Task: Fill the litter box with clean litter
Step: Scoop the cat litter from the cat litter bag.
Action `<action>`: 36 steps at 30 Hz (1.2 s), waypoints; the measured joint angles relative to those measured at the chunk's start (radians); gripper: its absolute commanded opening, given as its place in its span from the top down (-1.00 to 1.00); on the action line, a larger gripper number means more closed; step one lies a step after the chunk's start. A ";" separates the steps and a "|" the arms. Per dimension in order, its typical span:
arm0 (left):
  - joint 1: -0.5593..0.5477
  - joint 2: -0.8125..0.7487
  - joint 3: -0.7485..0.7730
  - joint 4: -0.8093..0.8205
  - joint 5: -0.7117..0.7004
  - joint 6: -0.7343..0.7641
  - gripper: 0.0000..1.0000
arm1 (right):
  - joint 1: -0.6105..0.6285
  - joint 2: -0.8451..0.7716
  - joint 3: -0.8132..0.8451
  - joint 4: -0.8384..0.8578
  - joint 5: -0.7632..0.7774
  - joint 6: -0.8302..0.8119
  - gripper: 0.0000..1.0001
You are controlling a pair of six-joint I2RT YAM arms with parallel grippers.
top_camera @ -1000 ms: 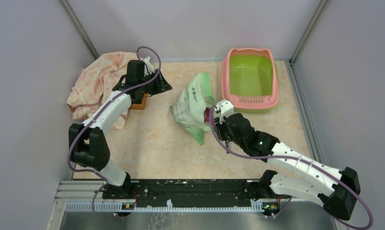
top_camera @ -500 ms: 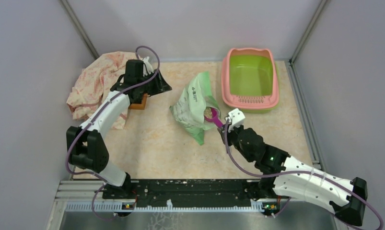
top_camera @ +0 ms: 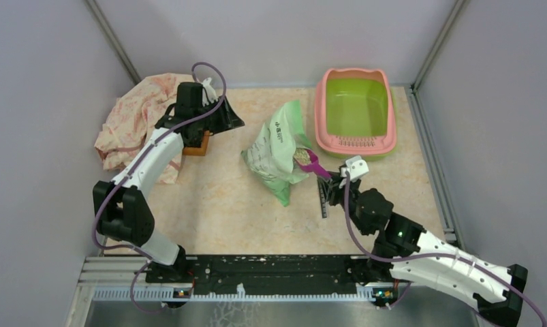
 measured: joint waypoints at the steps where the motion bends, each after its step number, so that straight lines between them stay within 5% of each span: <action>1: 0.000 0.000 0.000 0.000 0.000 0.000 -0.01 | 0.000 -0.016 -0.002 0.002 0.003 0.000 1.00; 36: 0.000 -0.018 0.000 0.001 0.009 0.018 -0.01 | 0.000 -0.234 -0.136 0.021 -0.016 -0.009 1.00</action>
